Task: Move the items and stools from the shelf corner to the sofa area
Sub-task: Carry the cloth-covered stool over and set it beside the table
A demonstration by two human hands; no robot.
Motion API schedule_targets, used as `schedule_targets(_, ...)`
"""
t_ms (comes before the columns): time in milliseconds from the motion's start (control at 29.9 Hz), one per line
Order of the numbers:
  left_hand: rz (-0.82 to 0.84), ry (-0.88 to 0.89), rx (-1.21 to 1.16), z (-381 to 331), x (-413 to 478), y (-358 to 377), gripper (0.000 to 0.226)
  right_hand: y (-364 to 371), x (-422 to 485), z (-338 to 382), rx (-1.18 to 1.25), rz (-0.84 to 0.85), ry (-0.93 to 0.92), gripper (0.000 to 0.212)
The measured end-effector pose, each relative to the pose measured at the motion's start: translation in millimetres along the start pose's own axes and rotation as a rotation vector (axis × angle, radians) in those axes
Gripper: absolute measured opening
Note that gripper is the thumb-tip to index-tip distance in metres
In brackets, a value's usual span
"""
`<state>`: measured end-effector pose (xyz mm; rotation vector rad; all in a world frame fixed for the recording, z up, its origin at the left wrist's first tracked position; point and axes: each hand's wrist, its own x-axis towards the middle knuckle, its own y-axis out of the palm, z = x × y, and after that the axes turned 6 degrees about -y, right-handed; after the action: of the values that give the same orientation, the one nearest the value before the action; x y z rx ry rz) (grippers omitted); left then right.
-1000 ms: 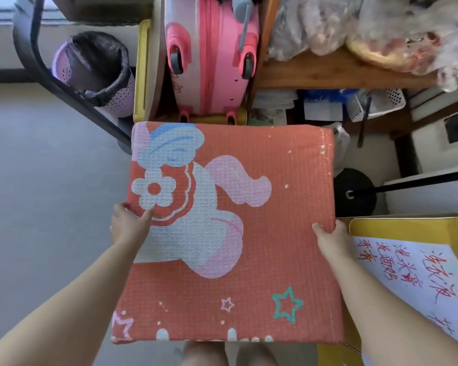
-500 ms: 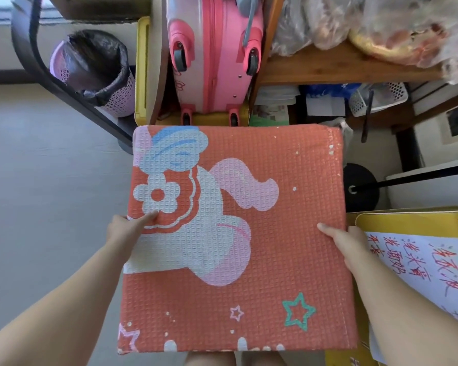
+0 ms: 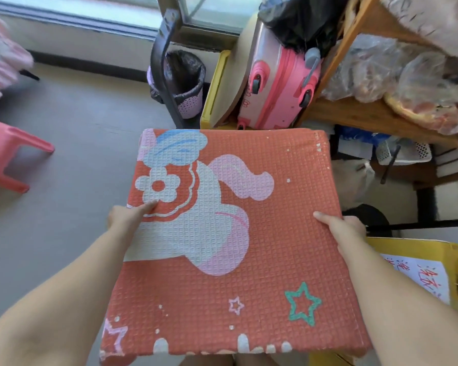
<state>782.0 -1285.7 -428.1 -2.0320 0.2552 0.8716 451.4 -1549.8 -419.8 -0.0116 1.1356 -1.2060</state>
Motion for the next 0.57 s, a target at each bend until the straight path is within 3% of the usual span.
schedule_targets(234, -0.144, -0.123, -0.162, 58.8, -29.6, -89.2, 0.079, 31.4, -54.3, 54.7, -0.069, 0.11, -0.193, 0.063)
schedule_targets(569, -0.3, -0.292, -0.473, 143.5, -46.7, -183.8, 0.07, 115.8, -131.9, 119.2, -0.306, 0.267, -0.47, 0.059)
